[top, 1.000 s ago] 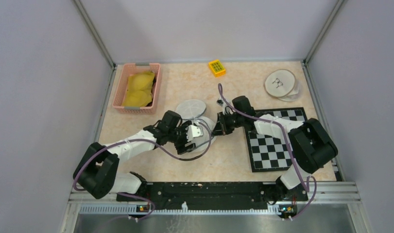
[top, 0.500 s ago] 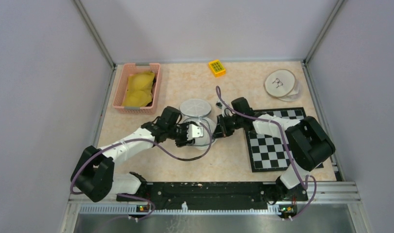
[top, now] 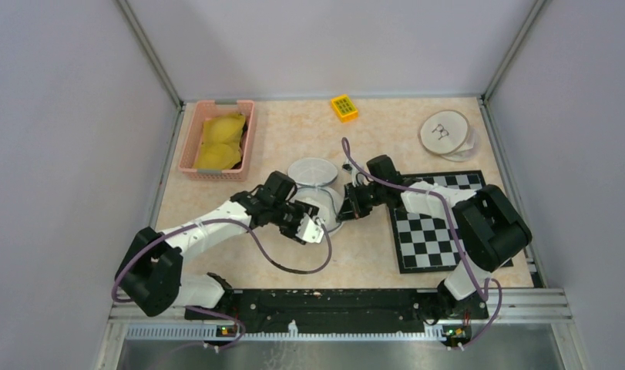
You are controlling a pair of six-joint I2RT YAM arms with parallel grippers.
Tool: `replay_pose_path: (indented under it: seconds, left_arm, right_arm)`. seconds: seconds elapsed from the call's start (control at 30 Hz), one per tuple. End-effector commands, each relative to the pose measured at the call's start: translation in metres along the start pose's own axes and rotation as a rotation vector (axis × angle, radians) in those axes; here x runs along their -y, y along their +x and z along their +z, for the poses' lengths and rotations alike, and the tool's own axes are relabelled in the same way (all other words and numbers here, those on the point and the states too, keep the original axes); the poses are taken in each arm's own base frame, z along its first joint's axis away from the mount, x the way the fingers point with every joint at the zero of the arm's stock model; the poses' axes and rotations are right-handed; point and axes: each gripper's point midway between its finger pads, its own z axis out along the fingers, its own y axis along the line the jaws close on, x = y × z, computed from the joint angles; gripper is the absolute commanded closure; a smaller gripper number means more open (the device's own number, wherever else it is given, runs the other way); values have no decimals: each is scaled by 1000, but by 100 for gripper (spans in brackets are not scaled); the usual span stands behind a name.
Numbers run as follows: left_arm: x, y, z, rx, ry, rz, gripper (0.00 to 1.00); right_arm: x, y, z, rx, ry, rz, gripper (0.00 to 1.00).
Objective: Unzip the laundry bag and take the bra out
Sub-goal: Pick up the bra from the laundry bag.
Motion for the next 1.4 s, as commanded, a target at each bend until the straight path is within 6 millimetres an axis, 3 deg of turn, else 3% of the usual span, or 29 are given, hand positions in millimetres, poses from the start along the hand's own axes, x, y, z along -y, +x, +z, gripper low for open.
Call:
replay_pose_path:
  seconds: [0.0, 0.1, 0.2, 0.37, 0.47, 0.7, 0.83, 1.17, 1.37]
  left_arm:
    - [21, 11, 8, -41, 57, 73, 38]
    - [19, 18, 14, -71, 47, 59, 40]
    - [9, 13, 19, -73, 3, 25, 50]
    - [-14, 2, 16, -77, -72, -142, 84]
    - [-24, -11, 11, -38, -101, -226, 99]
    - [-62, -44, -12, 84, -224, -441, 100]
    - [-75, -52, -23, 138, -260, -550, 100]
    - [-106, -23, -58, 211, -443, -926, 100]
    - [-105, -5, -60, 204, -498, -1076, 100]
  right_arm:
    - [-7, -13, -1, 23, -10, -59, 100]
    - [-5, -14, 0, 23, -7, -59, 100]
    - [-4, -14, 1, 19, -7, -59, 100]
    - [-4, -16, 1, 19, 3, -73, 100]
    - [-3, -18, 0, 21, 8, -79, 100]
    - [1, -23, -3, 29, 46, -100, 100]
    - [7, -22, -6, 35, 85, -113, 100]
    - [18, -24, -13, 59, 141, -145, 100]
    - [17, -43, -21, 104, 150, -181, 100]
